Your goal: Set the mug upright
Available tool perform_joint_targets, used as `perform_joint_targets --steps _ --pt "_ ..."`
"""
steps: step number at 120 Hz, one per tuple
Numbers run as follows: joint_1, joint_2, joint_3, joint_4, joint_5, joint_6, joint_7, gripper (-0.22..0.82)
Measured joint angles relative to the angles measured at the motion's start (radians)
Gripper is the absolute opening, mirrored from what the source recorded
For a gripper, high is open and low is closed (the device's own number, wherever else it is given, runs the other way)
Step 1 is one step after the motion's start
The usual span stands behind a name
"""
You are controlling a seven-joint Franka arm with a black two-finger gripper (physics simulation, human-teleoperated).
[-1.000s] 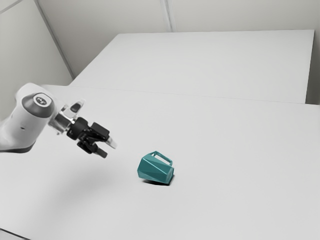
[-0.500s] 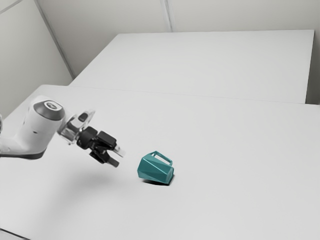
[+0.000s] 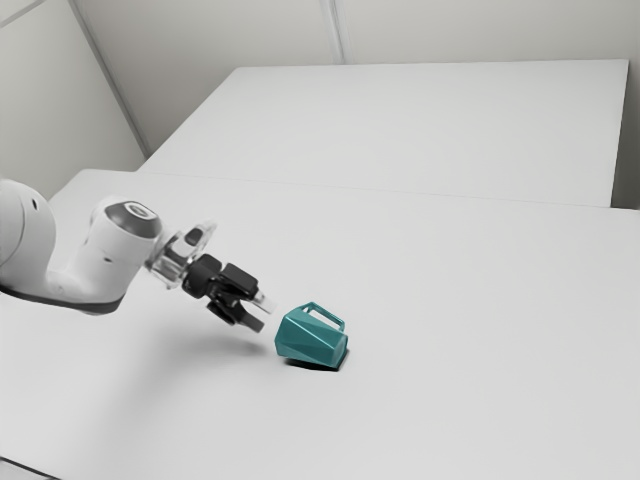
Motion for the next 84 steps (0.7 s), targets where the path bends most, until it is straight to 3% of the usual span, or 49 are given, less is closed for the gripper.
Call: perform_joint_targets --steps 84 --pt "-0.021 0.079 -0.056 0.037 -0.105 -0.002 0.059 0.53"
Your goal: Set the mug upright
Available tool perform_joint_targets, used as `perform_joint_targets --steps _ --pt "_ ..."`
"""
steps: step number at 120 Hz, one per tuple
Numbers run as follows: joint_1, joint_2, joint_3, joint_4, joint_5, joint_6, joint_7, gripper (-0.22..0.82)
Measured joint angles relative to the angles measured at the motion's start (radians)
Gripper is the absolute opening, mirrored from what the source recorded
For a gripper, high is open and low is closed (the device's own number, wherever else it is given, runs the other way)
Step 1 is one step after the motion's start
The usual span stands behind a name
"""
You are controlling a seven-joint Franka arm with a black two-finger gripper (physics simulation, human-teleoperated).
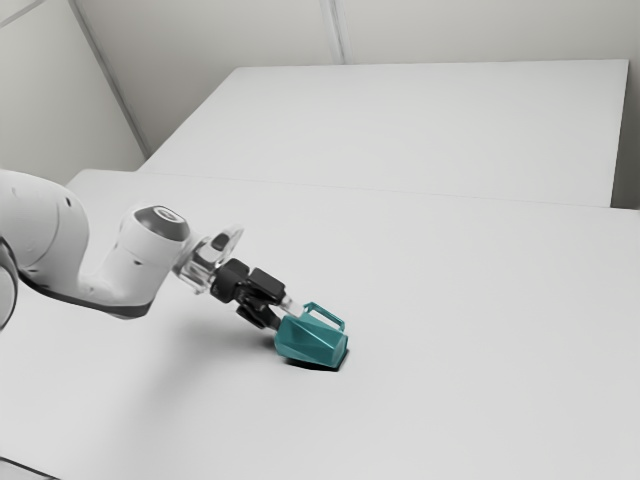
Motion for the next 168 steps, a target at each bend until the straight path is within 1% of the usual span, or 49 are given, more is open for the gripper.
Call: perform_joint_targets --steps 8,15,51,63,77,116,140,168 --pt "0.0 0.005 -0.002 0.001 -0.009 0.0 0.003 0.51" --pt "0.0 0.006 -0.003 0.001 -0.015 0.0 0.005 0.48" --pt "0.0 0.01 -0.003 -0.001 -0.035 0.003 0.014 0.14" --pt "0.0 0.013 -0.008 -0.001 -0.044 0.004 0.016 0.07" --pt "0.0 0.013 -0.015 0.0 -0.056 0.005 0.018 0.01" --pt "-0.014 -0.004 -0.02 -0.001 -0.095 0.002 0.021 -0.11" --pt "-0.023 -0.033 -0.02 -0.002 -0.125 -0.002 0.022 -0.14" --pt "-0.052 -0.107 -0.016 -0.001 -0.128 0.026 0.015 -0.16"
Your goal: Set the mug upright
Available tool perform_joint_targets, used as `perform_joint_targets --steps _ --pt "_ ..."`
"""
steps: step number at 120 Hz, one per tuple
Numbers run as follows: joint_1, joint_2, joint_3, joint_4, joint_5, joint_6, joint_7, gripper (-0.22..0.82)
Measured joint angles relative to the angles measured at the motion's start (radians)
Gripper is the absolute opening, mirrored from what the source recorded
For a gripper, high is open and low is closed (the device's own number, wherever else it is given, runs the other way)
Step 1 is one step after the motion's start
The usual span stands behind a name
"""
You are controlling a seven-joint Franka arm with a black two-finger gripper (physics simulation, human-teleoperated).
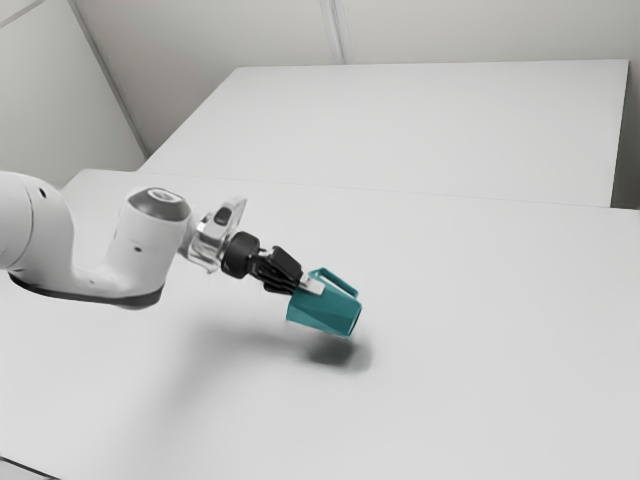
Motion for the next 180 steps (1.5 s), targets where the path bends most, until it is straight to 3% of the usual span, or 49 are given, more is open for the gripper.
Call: perform_joint_targets --steps 24,52,120,180 --pt "-0.02 -0.075 -0.01 0.0 0.102 0.069 -0.04 -0.16" --pt "0.009 -0.125 -0.018 0.075 0.401 0.123 -0.15 -0.16" --pt "0.099 -0.001 -0.154 0.24 0.874 0.168 -0.413 -0.16" --pt "0.113 0.046 -0.165 0.25 1.044 0.262 -0.534 -0.15"
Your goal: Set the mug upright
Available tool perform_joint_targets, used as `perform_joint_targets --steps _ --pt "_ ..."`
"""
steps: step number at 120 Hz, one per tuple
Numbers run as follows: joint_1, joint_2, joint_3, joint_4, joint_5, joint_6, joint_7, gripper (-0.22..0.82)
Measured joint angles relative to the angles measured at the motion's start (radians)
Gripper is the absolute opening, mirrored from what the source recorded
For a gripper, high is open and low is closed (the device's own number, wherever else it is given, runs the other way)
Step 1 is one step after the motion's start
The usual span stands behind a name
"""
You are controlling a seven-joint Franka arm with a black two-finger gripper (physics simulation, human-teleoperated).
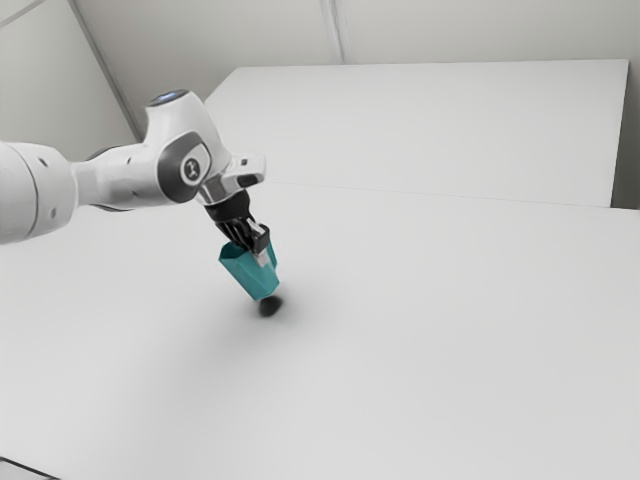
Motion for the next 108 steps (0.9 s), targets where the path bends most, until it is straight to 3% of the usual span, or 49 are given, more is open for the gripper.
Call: perform_joint_targets --steps 108 --pt "-0.003 0.102 -0.001 0.051 0.044 0.079 -0.081 -0.15"
